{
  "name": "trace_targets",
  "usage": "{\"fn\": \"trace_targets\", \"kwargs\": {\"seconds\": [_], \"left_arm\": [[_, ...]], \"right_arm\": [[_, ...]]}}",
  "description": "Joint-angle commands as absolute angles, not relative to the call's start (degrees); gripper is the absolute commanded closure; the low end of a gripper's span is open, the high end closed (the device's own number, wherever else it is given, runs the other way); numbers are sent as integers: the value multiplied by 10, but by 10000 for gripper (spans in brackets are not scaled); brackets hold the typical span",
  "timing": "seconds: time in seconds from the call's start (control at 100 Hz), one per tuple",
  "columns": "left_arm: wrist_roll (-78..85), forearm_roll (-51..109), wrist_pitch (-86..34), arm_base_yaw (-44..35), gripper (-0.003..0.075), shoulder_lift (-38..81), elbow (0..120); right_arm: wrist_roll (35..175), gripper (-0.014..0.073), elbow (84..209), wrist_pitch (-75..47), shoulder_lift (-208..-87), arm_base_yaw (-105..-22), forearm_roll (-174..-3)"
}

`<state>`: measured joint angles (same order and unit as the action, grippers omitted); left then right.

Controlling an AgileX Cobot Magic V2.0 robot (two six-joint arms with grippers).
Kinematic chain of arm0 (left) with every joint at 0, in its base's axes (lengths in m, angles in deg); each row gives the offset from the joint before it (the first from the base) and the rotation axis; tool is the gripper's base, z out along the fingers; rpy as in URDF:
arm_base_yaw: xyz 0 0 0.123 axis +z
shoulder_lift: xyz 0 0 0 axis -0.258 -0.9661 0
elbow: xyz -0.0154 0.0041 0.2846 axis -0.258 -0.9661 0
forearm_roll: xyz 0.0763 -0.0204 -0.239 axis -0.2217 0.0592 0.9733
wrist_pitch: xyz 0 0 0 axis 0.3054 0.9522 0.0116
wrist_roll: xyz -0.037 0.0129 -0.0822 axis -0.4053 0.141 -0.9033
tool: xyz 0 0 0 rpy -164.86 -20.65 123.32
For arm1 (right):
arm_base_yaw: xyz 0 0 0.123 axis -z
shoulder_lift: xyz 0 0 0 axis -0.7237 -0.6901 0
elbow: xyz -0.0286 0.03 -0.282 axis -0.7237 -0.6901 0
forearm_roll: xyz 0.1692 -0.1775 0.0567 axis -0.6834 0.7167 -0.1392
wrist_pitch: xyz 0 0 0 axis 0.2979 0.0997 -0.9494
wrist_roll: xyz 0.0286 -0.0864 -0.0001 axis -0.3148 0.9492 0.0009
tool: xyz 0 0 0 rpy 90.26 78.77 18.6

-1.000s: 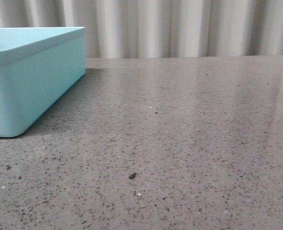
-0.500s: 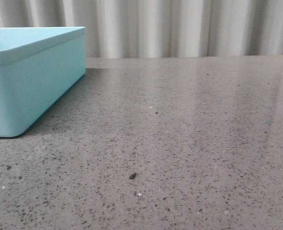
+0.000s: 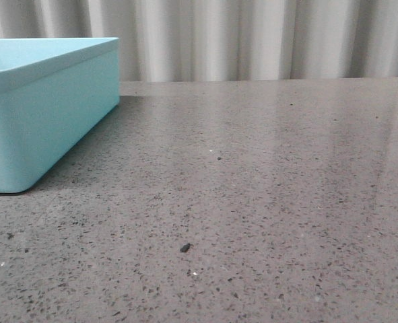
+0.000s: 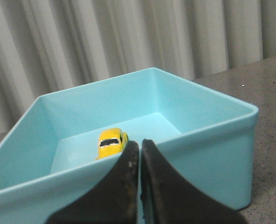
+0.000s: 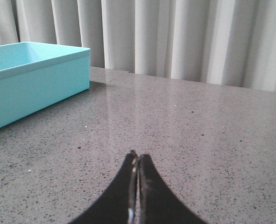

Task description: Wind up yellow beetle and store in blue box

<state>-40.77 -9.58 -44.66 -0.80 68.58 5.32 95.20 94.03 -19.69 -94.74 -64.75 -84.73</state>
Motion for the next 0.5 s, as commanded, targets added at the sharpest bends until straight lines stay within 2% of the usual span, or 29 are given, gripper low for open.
{"fn": "trace_targets", "kwargs": {"seconds": [0.0,0.22,0.36,0.43,0.49], "left_arm": [[-411,-75,-499,-7,741,685,58],[-411,-23,-524,-7,741,715,57],[-410,-10,-530,-3,741,716,11],[-419,-7,-469,-3,741,717,16],[-420,-5,-471,-2,741,717,13]], "right_arm": [[954,655,955,-245,-954,-647,-850],[954,655,955,-245,-954,-647,-850],[954,655,955,-245,-954,-647,-850],[954,655,955,-245,-954,-647,-850],[954,655,955,-245,-954,-647,-850]]}}
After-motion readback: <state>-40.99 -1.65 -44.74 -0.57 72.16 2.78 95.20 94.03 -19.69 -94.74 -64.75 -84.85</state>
